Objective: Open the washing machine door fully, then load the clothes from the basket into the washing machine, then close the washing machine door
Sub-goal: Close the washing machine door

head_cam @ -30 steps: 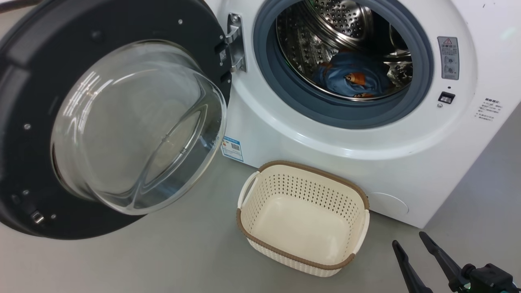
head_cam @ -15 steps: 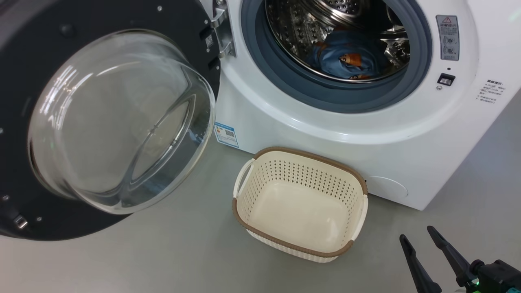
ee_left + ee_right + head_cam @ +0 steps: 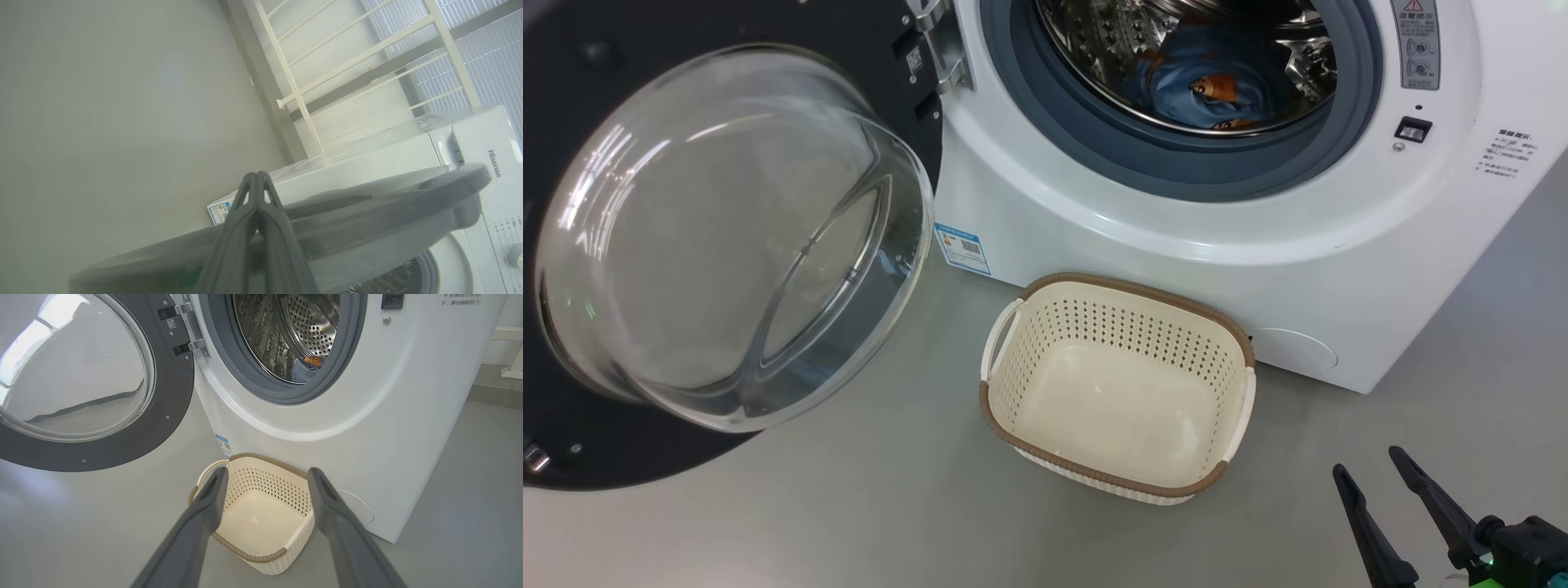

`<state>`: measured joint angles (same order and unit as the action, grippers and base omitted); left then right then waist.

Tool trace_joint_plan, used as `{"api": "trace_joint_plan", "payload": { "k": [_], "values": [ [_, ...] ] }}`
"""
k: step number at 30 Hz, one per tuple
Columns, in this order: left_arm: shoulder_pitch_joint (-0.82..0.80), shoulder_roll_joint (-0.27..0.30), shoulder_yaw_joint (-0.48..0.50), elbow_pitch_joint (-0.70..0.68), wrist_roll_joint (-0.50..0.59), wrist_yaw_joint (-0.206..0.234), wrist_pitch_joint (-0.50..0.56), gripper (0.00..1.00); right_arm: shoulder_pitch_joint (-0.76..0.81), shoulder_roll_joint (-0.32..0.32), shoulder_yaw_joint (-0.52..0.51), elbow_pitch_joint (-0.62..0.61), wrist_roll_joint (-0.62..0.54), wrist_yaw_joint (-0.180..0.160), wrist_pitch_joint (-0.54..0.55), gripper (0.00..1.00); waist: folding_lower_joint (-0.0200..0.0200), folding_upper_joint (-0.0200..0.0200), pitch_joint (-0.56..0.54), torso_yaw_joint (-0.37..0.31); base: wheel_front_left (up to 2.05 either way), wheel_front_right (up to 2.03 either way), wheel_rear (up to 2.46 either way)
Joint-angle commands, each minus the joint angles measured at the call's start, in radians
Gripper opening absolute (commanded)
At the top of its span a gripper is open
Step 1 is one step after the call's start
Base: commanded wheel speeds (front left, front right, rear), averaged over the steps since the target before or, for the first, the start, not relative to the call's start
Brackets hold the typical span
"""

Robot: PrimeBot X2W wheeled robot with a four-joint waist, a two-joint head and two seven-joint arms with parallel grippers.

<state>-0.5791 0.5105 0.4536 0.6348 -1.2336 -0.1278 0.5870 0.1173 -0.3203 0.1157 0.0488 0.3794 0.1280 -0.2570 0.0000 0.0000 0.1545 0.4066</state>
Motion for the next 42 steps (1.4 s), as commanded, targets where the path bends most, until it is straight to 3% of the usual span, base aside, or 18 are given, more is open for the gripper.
{"api": "trace_joint_plan", "payload": {
  "k": [1,9,20,33,42],
  "values": [
    [-0.03,0.07,0.013,-0.033,-0.027,-0.003,0.044,0.0,-0.033,-0.024,0.015,-0.025,-0.009,0.003,-0.005,1.0,0.0,0.0,0.004,-0.003,0.0,0.0,0.0],
    [0.017,0.056,-0.015,-0.124,-0.088,-0.003,0.191,0.0,-0.035,-0.023,0.01,-0.024,-0.01,0.003,-0.005,1.0,0.0,0.0,0.007,-0.006,0.0,0.0,0.0],
    [0.137,0.054,-0.061,-0.356,-0.182,-0.003,0.42,0.0,-0.03,-0.013,0.006,-0.02,-0.011,0.003,-0.005,1.0,0.0,0.0,-0.011,0.003,0.0,0.0,0.0],
    [0.23,0.037,-0.098,-0.638,-0.315,-0.003,0.589,0.0,-0.028,-0.004,0.007,-0.016,-0.012,0.003,-0.005,1.0,0.0,0.0,-0.036,-0.012,0.0,0.0,0.0],
    [0.237,0.008,-0.165,-0.761,-0.351,-0.003,0.65,0.0,-0.026,0.007,0.007,-0.015,-0.012,0.003,-0.005,1.0,0.0,0.0,-0.048,-0.047,0.0,0.0,0.0]
  ]
}}
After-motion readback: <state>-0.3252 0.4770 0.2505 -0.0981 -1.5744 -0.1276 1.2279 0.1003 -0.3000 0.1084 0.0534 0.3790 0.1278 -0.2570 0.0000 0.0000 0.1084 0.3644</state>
